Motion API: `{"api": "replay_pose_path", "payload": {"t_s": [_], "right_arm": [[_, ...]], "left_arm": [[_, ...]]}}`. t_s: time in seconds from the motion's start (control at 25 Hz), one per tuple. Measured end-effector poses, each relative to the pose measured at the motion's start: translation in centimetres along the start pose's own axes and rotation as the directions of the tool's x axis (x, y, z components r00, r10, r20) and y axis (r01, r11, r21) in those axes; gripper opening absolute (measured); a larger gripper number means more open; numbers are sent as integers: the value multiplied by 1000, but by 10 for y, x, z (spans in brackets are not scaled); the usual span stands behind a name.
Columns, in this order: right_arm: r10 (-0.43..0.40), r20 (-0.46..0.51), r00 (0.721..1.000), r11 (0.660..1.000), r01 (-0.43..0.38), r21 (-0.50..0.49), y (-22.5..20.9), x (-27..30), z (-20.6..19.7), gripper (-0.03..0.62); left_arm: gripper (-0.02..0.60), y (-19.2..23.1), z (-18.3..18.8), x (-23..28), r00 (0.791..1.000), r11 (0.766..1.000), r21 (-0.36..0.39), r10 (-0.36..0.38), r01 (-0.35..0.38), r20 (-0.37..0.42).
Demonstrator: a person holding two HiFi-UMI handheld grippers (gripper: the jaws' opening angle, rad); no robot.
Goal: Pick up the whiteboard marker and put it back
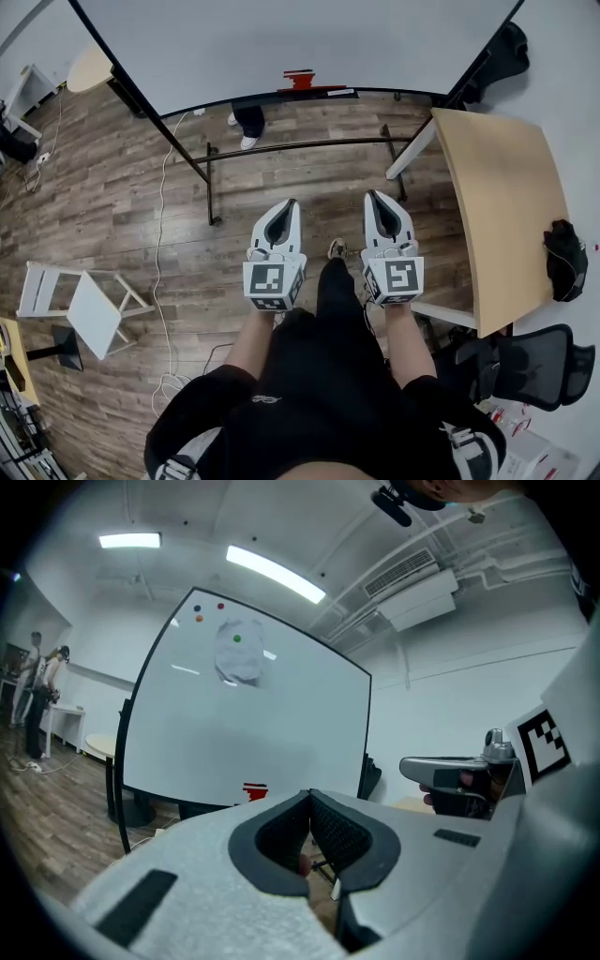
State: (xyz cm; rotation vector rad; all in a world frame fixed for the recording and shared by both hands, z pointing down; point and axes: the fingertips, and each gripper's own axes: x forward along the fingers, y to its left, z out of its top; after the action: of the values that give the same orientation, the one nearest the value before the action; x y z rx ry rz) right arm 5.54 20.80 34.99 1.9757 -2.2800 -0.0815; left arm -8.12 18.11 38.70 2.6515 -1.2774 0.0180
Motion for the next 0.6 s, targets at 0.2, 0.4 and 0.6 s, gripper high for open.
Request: {"api": "replay_pose_path", "payload": {"t_s": [0.2, 0.4, 0.6], "right_arm": [[7, -9, 1000, 1000, -7, 4, -28, 39, -15, 2], [49, -28, 998, 998, -48, 35, -64, 87, -26, 2], [93, -77, 993, 995, -94, -13, -109, 145, -45, 2]], "left_arm": [[6, 17, -8, 34, 999, 1000, -4, 28, -28, -25], [6, 28, -13, 90, 997, 999, -14, 51, -52, -49], [6, 29, -18, 167, 995, 998, -9, 54, -55, -89]]}}
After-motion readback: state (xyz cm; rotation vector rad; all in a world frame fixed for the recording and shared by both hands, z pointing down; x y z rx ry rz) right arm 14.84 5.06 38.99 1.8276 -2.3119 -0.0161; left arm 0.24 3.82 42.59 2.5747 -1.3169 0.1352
